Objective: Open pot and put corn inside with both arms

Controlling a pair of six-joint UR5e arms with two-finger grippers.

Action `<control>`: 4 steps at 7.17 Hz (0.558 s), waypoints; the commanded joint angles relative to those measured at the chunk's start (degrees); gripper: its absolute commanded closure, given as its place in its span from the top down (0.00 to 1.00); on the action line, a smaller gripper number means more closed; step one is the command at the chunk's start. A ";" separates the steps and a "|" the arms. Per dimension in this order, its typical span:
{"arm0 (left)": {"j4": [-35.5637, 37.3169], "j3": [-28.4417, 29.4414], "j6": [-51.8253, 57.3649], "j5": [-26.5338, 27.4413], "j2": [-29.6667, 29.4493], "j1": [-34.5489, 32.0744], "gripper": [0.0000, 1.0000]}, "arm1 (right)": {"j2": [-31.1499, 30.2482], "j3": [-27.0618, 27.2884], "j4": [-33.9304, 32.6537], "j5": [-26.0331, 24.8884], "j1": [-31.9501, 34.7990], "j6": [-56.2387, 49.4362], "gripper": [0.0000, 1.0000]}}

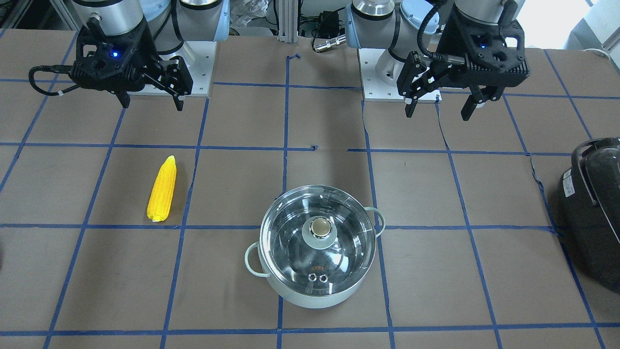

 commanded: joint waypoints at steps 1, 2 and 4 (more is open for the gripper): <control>-0.15 -0.08 -0.78 0.02 -0.03 0.00 1.00 | 0.06 0.01 -0.06 -0.02 0.00 0.02 1.00; -0.50 -0.08 -2.44 0.02 0.15 0.00 1.00 | 0.06 0.01 -0.06 -0.02 0.00 0.02 1.00; -0.94 -0.95 -2.46 0.11 0.85 -0.09 1.00 | 0.06 0.01 -0.06 0.07 0.00 0.02 1.00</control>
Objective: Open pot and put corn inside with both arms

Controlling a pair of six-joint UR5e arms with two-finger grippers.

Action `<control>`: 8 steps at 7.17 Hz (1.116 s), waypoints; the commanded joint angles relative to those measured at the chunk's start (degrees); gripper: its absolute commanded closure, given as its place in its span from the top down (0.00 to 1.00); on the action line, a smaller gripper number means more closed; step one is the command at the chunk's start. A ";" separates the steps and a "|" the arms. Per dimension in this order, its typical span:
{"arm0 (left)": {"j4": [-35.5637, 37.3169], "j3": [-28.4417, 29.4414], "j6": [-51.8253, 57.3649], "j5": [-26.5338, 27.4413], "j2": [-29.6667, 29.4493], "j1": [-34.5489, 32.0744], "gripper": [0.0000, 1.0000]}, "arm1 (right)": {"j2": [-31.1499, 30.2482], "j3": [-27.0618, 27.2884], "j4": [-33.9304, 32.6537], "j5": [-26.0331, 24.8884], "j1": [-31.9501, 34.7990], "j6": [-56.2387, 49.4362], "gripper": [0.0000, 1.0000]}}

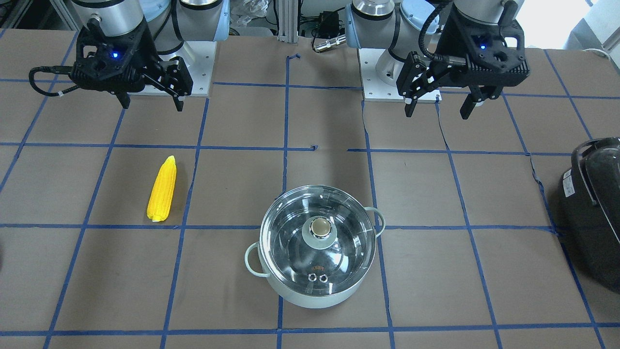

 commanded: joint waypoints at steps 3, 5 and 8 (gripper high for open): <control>0.05 -0.54 -1.59 2.33 0.59 -0.12 1.00 | 0.00 0.00 0.00 -0.10 0.00 0.00 1.00; 0.66 -0.36 -1.78 3.32 0.15 -1.25 1.00 | 0.00 0.00 0.00 -0.19 0.00 -0.09 1.00; 0.75 -0.19 -1.87 2.71 -0.55 -2.40 1.00 | 0.00 -0.09 0.00 -0.19 -0.17 -0.43 1.00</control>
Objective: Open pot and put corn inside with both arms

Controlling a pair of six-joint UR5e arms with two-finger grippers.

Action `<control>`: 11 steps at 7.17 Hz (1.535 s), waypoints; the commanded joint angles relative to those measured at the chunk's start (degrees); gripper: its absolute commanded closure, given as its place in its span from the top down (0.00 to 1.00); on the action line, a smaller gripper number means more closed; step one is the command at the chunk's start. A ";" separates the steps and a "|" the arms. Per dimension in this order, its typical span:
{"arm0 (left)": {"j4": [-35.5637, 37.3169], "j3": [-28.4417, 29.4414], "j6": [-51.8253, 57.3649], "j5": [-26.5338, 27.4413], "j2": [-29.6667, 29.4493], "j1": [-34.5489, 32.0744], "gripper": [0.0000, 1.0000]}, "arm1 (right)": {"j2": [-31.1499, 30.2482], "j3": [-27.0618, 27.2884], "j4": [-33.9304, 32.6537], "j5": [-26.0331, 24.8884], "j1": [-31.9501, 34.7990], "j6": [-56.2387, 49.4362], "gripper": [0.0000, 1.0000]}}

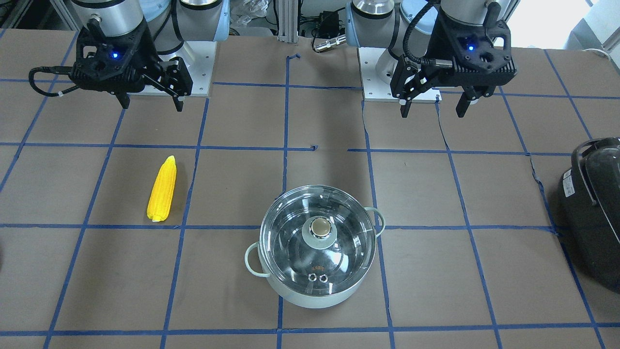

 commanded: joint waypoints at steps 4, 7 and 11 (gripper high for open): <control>10.80 2.93 -6.30 -5.30 -6.82 -1.24 0.97 | 0.15 0.02 -0.17 0.20 -3.54 -0.43 1.00; 18.81 4.36 -13.85 -6.46 -17.89 -8.09 0.99 | 0.24 0.19 0.09 0.12 -5.40 -0.61 1.00; 25.78 4.18 -18.72 -6.02 -25.92 -10.91 1.00 | 4.99 10.61 -14.80 0.39 -7.51 -4.27 1.00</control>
